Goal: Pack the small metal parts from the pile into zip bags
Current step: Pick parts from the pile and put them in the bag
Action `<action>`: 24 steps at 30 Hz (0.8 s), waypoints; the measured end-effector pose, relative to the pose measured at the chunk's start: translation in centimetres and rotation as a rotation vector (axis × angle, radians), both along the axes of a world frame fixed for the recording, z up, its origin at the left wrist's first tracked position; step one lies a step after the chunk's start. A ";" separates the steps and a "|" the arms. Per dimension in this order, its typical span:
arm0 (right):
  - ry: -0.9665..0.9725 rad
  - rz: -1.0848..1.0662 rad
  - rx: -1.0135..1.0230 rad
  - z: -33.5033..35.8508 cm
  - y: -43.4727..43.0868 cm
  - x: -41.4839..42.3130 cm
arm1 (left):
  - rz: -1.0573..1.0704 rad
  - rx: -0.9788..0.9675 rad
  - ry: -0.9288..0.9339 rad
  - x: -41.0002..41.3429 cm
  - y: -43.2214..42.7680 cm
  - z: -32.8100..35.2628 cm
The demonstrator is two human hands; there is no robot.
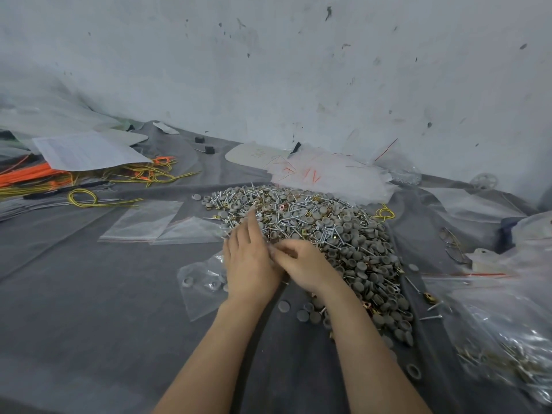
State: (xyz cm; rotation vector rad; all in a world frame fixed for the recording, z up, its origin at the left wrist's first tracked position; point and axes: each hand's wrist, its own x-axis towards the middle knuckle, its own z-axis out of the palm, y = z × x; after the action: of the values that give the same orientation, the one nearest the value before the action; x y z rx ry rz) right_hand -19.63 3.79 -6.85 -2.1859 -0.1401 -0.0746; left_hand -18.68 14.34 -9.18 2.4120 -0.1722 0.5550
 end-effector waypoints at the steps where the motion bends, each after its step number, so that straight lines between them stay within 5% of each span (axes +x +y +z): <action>1: 0.001 -0.023 0.000 -0.4 0.0 0.0 | -0.011 0.019 0.035 0.0 -0.2 0.0; 10: -0.102 -0.191 -0.008 -2.4 -0.1 0.6 | -0.124 0.165 0.296 -1.4 -1.4 -2.3; 16: -0.095 -0.182 -0.102 -2.4 0.2 0.2 | -0.041 0.057 0.240 -1.1 -0.5 -1.9; 24: -0.106 -0.211 -0.138 -2.7 0.1 0.5 | -0.024 0.176 0.289 -1.2 -0.3 -1.8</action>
State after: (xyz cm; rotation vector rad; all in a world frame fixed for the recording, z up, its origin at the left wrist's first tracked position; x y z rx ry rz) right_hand -19.14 3.92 -9.54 -2.3292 0.0276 -0.3087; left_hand -19.85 14.01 -10.94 2.6250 -0.1298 0.1813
